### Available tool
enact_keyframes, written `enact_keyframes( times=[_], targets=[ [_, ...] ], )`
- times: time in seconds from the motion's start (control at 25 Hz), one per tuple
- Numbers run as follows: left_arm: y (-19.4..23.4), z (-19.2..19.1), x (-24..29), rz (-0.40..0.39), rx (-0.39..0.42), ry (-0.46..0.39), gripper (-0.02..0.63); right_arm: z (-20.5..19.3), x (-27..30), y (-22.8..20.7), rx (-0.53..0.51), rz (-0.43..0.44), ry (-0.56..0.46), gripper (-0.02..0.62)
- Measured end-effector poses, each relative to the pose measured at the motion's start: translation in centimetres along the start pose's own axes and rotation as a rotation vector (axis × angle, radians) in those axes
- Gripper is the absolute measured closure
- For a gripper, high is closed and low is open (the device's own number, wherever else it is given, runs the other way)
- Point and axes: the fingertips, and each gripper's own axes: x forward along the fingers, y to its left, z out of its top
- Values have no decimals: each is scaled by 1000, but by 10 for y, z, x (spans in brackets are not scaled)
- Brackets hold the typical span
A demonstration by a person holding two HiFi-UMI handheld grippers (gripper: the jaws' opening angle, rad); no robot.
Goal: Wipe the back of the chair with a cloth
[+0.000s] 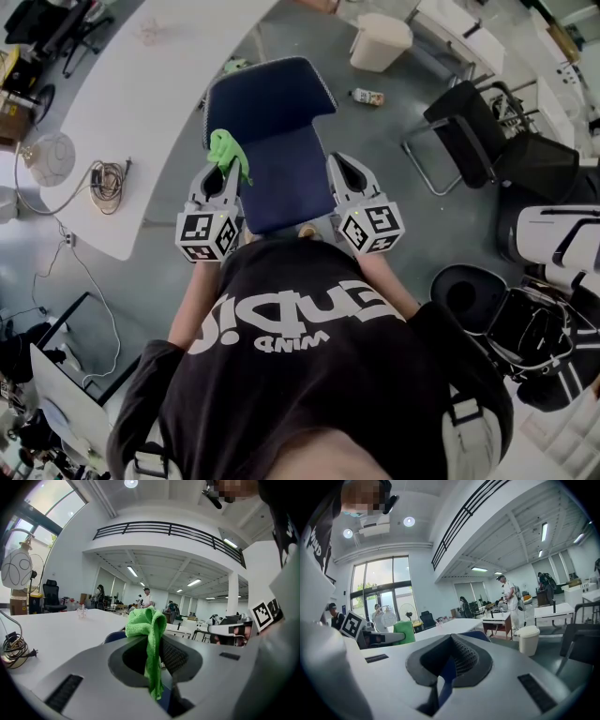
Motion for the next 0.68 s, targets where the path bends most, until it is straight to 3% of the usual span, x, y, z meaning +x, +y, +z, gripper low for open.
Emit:
enact_keyframes(
  times=[0.68],
  targets=[
    [2, -6, -7, -5, 2, 18, 549, -2, -3, 8, -9, 3, 8, 603]
  ],
)
